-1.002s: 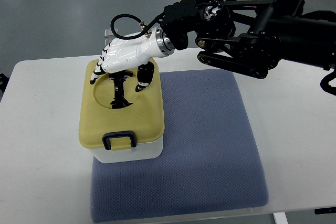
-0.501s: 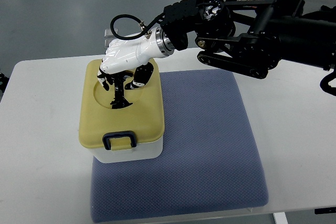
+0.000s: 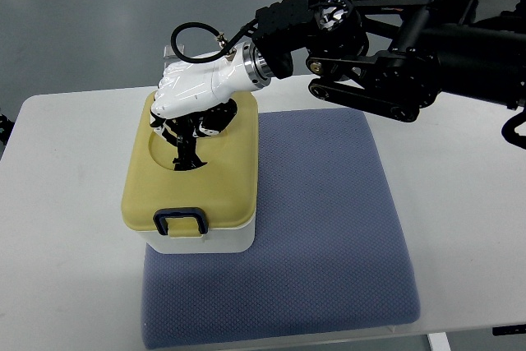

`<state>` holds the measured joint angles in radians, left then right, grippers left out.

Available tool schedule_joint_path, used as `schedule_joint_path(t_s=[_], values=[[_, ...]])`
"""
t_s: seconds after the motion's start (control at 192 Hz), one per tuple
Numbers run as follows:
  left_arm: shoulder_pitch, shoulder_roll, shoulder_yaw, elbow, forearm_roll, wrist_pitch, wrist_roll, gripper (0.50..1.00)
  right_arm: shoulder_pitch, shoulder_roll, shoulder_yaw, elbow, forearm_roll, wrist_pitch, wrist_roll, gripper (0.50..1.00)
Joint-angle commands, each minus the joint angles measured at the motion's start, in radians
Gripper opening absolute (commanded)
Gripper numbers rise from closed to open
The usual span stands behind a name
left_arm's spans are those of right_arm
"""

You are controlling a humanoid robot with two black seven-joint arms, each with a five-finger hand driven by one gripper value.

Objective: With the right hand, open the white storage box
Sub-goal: 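Close the right hand fingers around the black lid handle, then lift the yellow lid off the box with the right hand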

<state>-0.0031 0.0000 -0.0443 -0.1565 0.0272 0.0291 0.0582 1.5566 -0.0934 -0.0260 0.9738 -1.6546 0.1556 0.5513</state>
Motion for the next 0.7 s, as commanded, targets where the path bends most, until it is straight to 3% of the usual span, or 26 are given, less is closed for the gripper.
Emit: schedule_joint_path(t_s=[0.0,0.339,0.694], values=[[0.000,0.000,0.000,0.000,0.000,0.000,0.000,1.000,0.005,-0.002,0.003,0.000,-0.001,-0.005,0.012,0.500],[0.000,0.000,0.000,0.000,0.000,0.000,0.000,1.000,0.056,-0.023,0.020,0.005,0.003,-0.030,0.045,0.500],[0.000,0.000,0.000,0.000,0.000,0.000,0.000,1.000,0.114,-0.181,0.032,0.008,0.006,-0.027,0.060,0.500]])
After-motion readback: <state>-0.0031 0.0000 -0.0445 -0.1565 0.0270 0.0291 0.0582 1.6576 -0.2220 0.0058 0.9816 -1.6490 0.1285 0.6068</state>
